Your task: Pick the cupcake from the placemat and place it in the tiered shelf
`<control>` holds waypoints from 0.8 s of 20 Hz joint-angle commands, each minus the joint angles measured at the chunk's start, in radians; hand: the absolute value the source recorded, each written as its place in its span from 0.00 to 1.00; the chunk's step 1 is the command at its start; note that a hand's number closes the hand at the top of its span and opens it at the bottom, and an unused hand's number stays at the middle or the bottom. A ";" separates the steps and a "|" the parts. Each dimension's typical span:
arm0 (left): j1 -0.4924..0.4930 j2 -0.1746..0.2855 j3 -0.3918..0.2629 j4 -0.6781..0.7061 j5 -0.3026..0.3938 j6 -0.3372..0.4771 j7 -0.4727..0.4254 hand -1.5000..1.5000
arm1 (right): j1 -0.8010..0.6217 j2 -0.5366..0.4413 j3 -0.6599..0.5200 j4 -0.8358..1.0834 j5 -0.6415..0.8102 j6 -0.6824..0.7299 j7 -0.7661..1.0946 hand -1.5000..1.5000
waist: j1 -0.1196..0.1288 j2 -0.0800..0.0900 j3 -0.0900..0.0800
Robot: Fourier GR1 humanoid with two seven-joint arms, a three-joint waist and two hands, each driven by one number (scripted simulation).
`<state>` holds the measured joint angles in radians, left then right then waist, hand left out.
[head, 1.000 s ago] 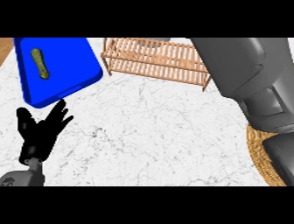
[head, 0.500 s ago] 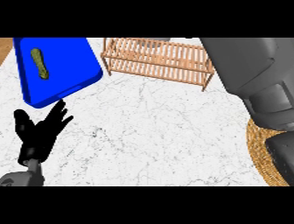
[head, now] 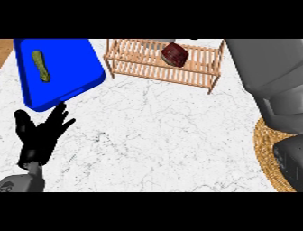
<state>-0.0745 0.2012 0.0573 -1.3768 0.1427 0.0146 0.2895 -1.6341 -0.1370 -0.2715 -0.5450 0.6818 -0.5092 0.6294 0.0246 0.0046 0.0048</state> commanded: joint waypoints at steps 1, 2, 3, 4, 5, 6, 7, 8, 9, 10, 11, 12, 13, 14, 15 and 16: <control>-0.011 -0.003 0.007 0.027 0.001 0.003 0.013 0.50 | -0.023 0.001 -0.055 -0.048 -0.057 -0.062 0.012 0.00 | -0.009 -0.001 -0.005; 0.052 0.002 0.000 -0.032 0.016 -0.019 0.023 0.50 | 0.013 -0.022 -0.060 -0.044 -0.047 -0.104 -0.023 0.00 | 0.001 -0.001 -0.005; 0.037 -0.031 -0.020 0.038 -0.009 -0.010 -0.026 0.50 | 0.006 -0.040 -0.055 -0.061 -0.038 -0.110 -0.012 0.00 | -0.013 -0.001 -0.006; -0.006 -0.027 -0.019 0.038 -0.020 0.014 0.011 0.50 | 0.003 -0.073 -0.059 -0.038 -0.027 -0.128 -0.045 0.00 | -0.008 0.003 -0.006; 0.006 -0.018 0.004 0.071 0.000 -0.009 -0.014 0.50 | 0.048 -0.041 -0.044 -0.082 -0.010 -0.186 -0.024 0.00 | -0.023 -0.002 -0.006; 0.021 0.002 0.010 0.029 0.010 -0.026 0.001 0.50 | 0.010 -0.044 -0.020 -0.053 0.032 -0.193 0.053 0.00 | -0.016 -0.005 -0.006; 0.017 -0.030 -0.005 0.013 0.007 0.002 0.018 0.50 | 0.036 -0.081 -0.013 -0.075 0.047 -0.188 0.045 0.00 | -0.025 -0.007 -0.005; 0.031 -0.026 -0.004 0.031 -0.015 0.015 0.003 0.50 | 0.014 -0.101 -0.012 -0.059 0.071 -0.192 0.117 0.00 | -0.028 -0.008 -0.006; 0.037 -0.012 0.014 0.045 -0.005 0.000 -0.011 0.50 | 0.068 -0.131 -0.029 -0.107 0.040 -0.174 0.075 0.00 | -0.034 -0.009 -0.005; 0.051 0.012 0.032 0.031 0.018 -0.032 -0.012 0.50 | 0.039 -0.123 -0.015 -0.100 0.080 -0.217 0.139 0.00 | -0.028 -0.009 -0.006; 0.012 -0.029 0.000 0.056 -0.018 0.016 -0.002 0.50 | 0.102 -0.133 -0.032 -0.148 0.055 -0.229 0.103 0.00 | -0.044 -0.010 -0.005; 0.045 -0.002 0.016 0.011 -0.002 -0.003 0.009 0.50 | 0.078 -0.181 -0.055 -0.156 0.047 -0.210 0.136 0.00 | -0.036 -0.011 -0.005; 0.063 0.000 0.016 0.003 0.002 -0.015 -0.004 0.50 | 0.125 -0.152 -0.043 -0.220 0.049 -0.229 0.145 0.00 | -0.043 -0.015 -0.004; 0.052 0.002 0.026 0.019 0.002 -0.007 0.001 0.50 | 0.101 -0.191 -0.054 -0.230 0.051 -0.194 0.191 0.00 | -0.046 -0.016 -0.005; 0.086 -0.002 0.015 -0.015 0.002 -0.010 0.011 0.50 | 0.123 -0.223 -0.057 -0.266 0.044 -0.153 0.196 0.00 | -0.047 -0.018 -0.004; 0.082 0.006 0.032 0.041 0.012 -0.034 -0.031 0.50 | 0.182 -0.205 -0.050 -0.332 0.034 -0.145 0.202 0.00 | -0.061 -0.020 -0.004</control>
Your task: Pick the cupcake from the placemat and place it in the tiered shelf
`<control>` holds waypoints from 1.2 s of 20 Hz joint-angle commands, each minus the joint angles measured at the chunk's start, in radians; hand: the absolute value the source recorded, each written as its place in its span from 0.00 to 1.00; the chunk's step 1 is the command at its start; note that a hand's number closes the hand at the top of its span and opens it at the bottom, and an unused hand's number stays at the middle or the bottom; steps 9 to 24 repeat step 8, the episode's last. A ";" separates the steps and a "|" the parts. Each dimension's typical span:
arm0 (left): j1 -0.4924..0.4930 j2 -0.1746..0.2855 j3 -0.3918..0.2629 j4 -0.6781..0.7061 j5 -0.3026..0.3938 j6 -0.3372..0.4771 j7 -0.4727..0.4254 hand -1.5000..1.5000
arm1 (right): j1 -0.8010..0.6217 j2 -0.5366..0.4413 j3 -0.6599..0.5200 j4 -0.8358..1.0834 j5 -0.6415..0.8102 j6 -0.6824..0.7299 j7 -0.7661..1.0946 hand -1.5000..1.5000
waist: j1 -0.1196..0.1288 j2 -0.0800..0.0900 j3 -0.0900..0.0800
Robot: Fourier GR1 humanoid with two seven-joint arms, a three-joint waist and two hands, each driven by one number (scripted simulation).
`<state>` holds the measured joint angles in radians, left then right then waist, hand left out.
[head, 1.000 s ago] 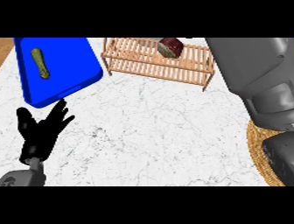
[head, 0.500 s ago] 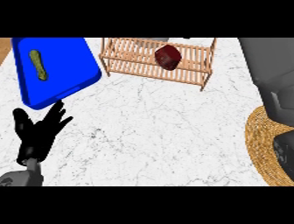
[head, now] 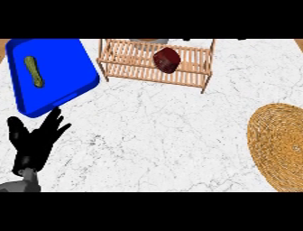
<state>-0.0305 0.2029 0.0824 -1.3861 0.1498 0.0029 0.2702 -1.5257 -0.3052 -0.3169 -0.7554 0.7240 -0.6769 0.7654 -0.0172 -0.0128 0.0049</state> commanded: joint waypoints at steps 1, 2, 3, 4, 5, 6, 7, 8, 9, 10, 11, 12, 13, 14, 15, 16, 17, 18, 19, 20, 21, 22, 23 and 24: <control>0.068 0.004 -0.005 0.023 -0.007 -0.029 -0.034 0.50 | 0.104 -0.077 -0.043 -0.138 -0.053 0.034 0.023 0.00 | -0.005 0.002 -0.004; -0.024 -0.016 -0.002 0.034 -0.011 0.031 0.052 0.50 | 0.070 -0.085 -0.031 -0.170 -0.051 0.076 0.074 0.00 | -0.010 0.003 -0.004; 0.003 -0.020 -0.007 0.030 -0.011 0.024 0.042 0.50 | 0.175 -0.099 -0.045 -0.228 -0.107 0.135 0.020 0.00 | -0.021 0.000 -0.003; -0.003 0.022 0.024 -0.024 0.027 -0.007 0.081 0.50 | 0.171 -0.099 -0.022 -0.302 -0.080 0.151 0.103 0.00 | -0.019 -0.004 -0.004; 0.012 -0.039 -0.020 0.008 -0.024 0.038 0.023 0.50 | 0.223 -0.108 -0.039 -0.346 -0.128 0.182 0.073 0.00 | -0.018 0.000 -0.004; 0.011 0.015 0.028 0.009 0.025 -0.014 0.045 0.50 | 0.258 -0.119 -0.034 -0.403 -0.146 0.226 0.083 0.00 | -0.018 -0.001 -0.004; 0.061 -0.007 -0.003 -0.003 -0.005 -0.005 0.020 0.50 | 0.295 -0.115 -0.019 -0.463 -0.133 0.229 0.113 0.00 | -0.015 -0.002 -0.004; 0.007 0.000 0.017 0.034 0.012 -0.010 0.025 0.50 | 0.324 -0.133 -0.037 -0.515 -0.162 0.258 0.135 0.00 | -0.021 0.000 -0.004; 0.007 0.000 0.017 0.034 0.012 -0.010 0.025 0.50 | 0.324 -0.133 -0.037 -0.515 -0.162 0.258 0.135 0.00 | -0.021 0.000 -0.004; 0.007 0.000 0.017 0.034 0.012 -0.010 0.025 0.50 | 0.324 -0.133 -0.037 -0.515 -0.162 0.258 0.135 0.00 | -0.021 0.000 -0.004; 0.007 0.000 0.017 0.034 0.012 -0.010 0.025 0.50 | 0.324 -0.133 -0.037 -0.515 -0.162 0.258 0.135 0.00 | -0.021 0.000 -0.004; 0.007 0.000 0.017 0.034 0.012 -0.010 0.025 0.50 | 0.324 -0.133 -0.037 -0.515 -0.162 0.258 0.135 0.00 | -0.021 0.000 -0.004; 0.007 0.000 0.017 0.034 0.012 -0.010 0.025 0.50 | 0.324 -0.133 -0.037 -0.515 -0.162 0.258 0.135 0.00 | -0.021 0.000 -0.004; 0.007 0.000 0.017 0.034 0.012 -0.010 0.025 0.50 | 0.324 -0.133 -0.037 -0.515 -0.162 0.258 0.135 0.00 | -0.021 0.000 -0.004; 0.007 0.000 0.017 0.034 0.012 -0.010 0.025 0.50 | 0.324 -0.133 -0.037 -0.515 -0.162 0.258 0.135 0.00 | -0.021 0.000 -0.004; 0.007 0.000 0.017 0.034 0.012 -0.010 0.025 0.50 | 0.324 -0.133 -0.037 -0.515 -0.162 0.258 0.135 0.00 | -0.021 0.000 -0.004; 0.007 0.000 0.017 0.034 0.012 -0.010 0.025 0.50 | 0.324 -0.133 -0.037 -0.515 -0.162 0.258 0.135 0.00 | -0.021 0.000 -0.004; 0.007 0.000 0.017 0.034 0.012 -0.010 0.025 0.50 | 0.324 -0.133 -0.037 -0.515 -0.162 0.258 0.135 0.00 | -0.021 0.000 -0.004; 0.007 0.000 0.017 0.034 0.012 -0.010 0.025 0.50 | 0.324 -0.133 -0.037 -0.515 -0.162 0.258 0.135 0.00 | -0.021 0.000 -0.004; 0.007 0.000 0.017 0.034 0.012 -0.010 0.025 0.50 | 0.324 -0.133 -0.037 -0.515 -0.162 0.258 0.135 0.00 | -0.021 0.000 -0.004; 0.007 0.000 0.017 0.034 0.012 -0.010 0.025 0.50 | 0.324 -0.133 -0.037 -0.515 -0.162 0.258 0.135 0.00 | -0.021 0.000 -0.004; 0.007 0.000 0.017 0.034 0.012 -0.010 0.025 0.50 | 0.324 -0.133 -0.037 -0.515 -0.162 0.258 0.135 0.00 | -0.021 0.000 -0.004; 0.007 0.000 0.017 0.034 0.012 -0.010 0.025 0.50 | 0.324 -0.133 -0.037 -0.515 -0.162 0.258 0.135 0.00 | -0.021 0.000 -0.004; 0.007 0.000 0.017 0.034 0.012 -0.010 0.025 0.50 | 0.324 -0.133 -0.037 -0.515 -0.162 0.258 0.135 0.00 | -0.021 0.000 -0.004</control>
